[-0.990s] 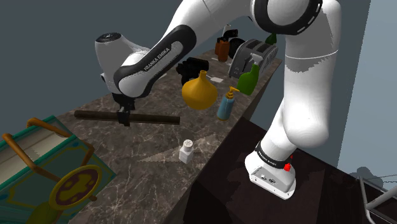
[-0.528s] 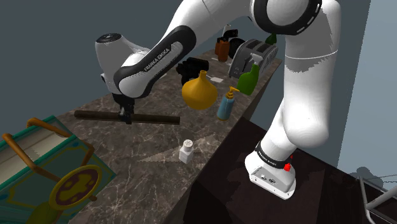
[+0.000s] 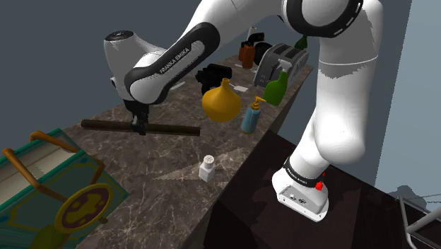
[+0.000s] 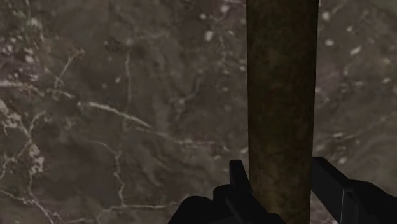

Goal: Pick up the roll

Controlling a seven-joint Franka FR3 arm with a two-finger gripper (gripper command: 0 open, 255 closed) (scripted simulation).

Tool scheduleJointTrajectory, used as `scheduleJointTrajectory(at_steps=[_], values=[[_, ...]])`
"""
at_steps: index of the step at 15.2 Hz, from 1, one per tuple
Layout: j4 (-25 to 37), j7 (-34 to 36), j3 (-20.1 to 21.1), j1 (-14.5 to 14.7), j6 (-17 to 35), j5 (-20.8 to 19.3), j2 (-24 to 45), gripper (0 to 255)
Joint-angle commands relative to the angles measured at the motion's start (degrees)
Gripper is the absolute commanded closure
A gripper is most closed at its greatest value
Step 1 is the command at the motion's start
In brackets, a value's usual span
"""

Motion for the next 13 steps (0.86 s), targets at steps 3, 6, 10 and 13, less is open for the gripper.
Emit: scheduleJointTrajectory(at_steps=[3,6,10,13], values=[[0.6,-0.6,0.4,-0.2,-2.4,0.8,-1.9,255],[1.1,-1.1,0.6,-0.4,-4.2,1.4,-3.3,255],[2.0,-1.8,0.9,-0.6,-6.7,2.1,-5.0,255],[2.3,-1.9,1.0,-0.6,-7.5,2.3,-5.4,255]])
